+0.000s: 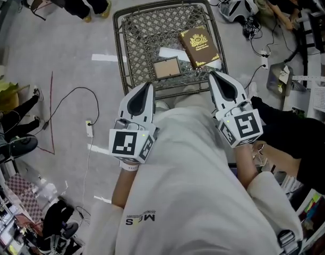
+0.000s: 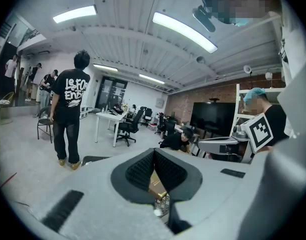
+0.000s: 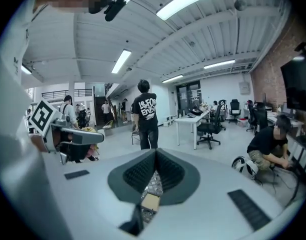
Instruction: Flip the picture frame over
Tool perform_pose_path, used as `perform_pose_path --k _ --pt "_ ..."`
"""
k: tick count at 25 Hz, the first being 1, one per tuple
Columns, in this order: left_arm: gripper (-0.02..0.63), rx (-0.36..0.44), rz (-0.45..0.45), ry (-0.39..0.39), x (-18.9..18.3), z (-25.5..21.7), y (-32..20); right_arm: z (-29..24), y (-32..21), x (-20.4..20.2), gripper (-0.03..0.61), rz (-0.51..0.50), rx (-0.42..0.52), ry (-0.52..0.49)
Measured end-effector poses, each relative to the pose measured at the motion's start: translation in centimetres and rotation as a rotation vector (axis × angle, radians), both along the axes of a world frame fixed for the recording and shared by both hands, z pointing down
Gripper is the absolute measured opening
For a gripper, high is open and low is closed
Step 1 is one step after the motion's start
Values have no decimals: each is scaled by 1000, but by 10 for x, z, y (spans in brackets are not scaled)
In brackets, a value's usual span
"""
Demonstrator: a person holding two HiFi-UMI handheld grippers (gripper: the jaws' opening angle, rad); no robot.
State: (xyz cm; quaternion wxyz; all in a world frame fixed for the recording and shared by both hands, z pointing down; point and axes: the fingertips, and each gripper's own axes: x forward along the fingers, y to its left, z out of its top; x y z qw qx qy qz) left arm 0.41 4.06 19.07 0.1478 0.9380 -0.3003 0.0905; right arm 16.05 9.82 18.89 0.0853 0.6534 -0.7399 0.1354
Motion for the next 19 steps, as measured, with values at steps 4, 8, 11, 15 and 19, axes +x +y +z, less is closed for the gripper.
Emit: perform_pose_path --k 4,8,11,15,19 --pt "25 15 -11 11 -1 -5 -2 -1 -1 -3 18 -33 1 20" --pt "25 10 -16 9 -5 -5 -2 2 1 -6 18 -42 -6 13" --pt "25 4 -14 3 -9 -4 -3 0 2 -12 18 -59 8 40" --pt "25 -3 -9 -4 -13 -2 -2 2 4 -23 18 -110 -4 53" --pt "25 -3 0 -1 -14 0 -1 7 3 -31 18 -115 -14 42"
